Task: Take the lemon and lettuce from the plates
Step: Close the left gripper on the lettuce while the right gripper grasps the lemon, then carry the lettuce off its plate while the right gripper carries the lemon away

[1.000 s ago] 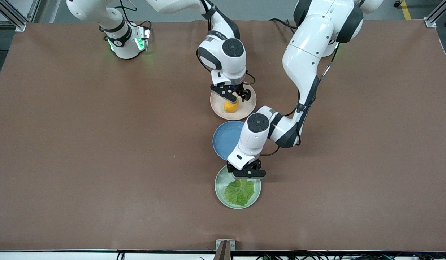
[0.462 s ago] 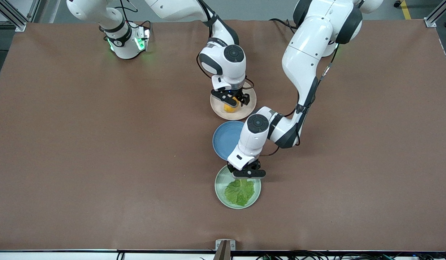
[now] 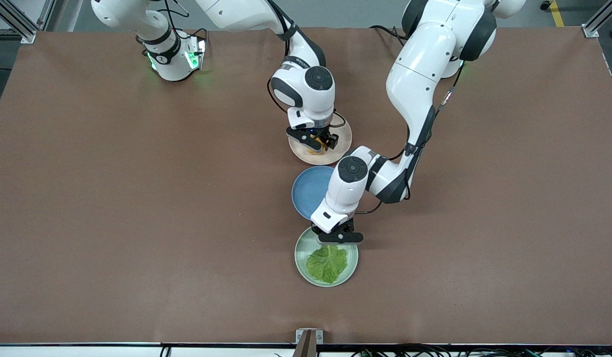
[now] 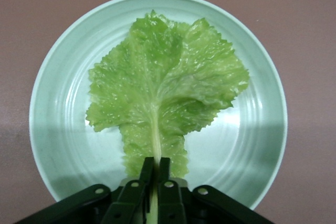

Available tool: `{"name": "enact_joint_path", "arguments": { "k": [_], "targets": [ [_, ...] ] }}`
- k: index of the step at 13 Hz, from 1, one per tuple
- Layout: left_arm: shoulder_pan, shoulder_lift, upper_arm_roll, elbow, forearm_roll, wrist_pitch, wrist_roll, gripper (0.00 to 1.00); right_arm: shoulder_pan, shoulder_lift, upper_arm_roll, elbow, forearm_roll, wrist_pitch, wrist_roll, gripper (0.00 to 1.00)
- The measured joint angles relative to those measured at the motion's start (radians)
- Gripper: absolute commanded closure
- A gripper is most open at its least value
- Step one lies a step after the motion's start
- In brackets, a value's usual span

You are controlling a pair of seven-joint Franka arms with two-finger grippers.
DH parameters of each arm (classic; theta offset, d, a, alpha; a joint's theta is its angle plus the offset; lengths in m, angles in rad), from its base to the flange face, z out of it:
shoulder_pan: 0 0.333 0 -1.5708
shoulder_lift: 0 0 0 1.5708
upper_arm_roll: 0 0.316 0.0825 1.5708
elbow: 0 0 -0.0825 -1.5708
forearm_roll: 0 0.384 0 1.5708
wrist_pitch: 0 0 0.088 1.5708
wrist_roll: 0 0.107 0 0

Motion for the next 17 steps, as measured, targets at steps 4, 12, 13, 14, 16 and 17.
{"name": "enact_joint_path", "arguments": {
  "k": [4,12,13,14,16,17],
  "targets": [
    [0.001,-0.019,0.0,0.012,0.0,-0.026,0.0,1.0,-0.003,0.0,-0.001,0.004,0.0,-0.001,0.0,0.92],
    [0.127,-0.265,0.007,0.002,0.0,-0.331,0.108,0.97,-0.143,-0.089,-0.006,0.034,-0.002,-0.141,-0.306,0.97],
    [0.163,-0.299,0.007,-0.031,0.0,-0.356,0.142,0.97,-0.18,-0.114,-0.007,0.025,-0.002,-0.151,-0.388,0.97],
    [0.198,-0.329,0.007,-0.077,0.0,-0.366,0.174,0.97,-0.22,-0.137,-0.007,0.008,-0.002,-0.154,-0.469,0.97],
    [0.264,-0.363,0.006,-0.183,0.0,-0.371,0.245,0.97,-0.306,-0.171,-0.009,-0.035,-0.002,-0.154,-0.639,0.97],
    [0.295,-0.366,0.007,-0.234,0.0,-0.37,0.281,0.97,-0.354,-0.181,-0.009,-0.055,-0.002,-0.153,-0.726,0.97]
  ]
}}
